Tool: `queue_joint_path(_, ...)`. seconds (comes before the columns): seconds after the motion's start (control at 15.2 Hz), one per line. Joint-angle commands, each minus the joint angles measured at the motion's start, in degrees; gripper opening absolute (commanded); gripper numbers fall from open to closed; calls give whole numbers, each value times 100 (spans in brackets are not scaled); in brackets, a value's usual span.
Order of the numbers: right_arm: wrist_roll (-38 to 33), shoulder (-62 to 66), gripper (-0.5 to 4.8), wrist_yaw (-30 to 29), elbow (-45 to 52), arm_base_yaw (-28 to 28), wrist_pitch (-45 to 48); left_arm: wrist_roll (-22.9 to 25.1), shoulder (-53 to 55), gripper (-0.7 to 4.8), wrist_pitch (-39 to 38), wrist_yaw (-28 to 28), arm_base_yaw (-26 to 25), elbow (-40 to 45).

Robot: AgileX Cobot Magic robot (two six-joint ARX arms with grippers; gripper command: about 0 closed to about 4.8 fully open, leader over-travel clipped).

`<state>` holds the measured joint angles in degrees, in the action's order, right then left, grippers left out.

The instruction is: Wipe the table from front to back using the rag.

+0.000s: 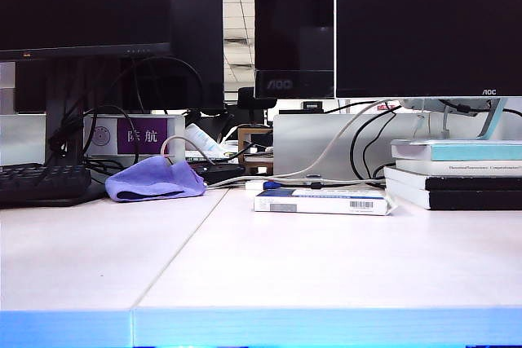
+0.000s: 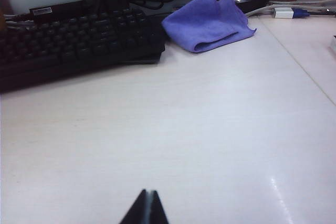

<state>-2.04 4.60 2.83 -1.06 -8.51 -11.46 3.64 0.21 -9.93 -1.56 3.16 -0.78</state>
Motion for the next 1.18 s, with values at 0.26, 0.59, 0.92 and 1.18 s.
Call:
queue_joint_path(0.26,-7,4,-1,4,15,-2,-26,26,-13,-5,-85,28,7,35)
queue_joint_path(0.59,-442,4,-2,72,-221,-2,671,-337,-13,-5,48,24,7,-4)
queue_joint_path(0.92,-575,37,-2,219,-1615,-2,361,-859,7,-5,269,-125,4,-435)
queue_joint_path(1.18,-568,640,-2,-146,-2774,-4,330,-881,514,-5,302,-227,7,-1064)
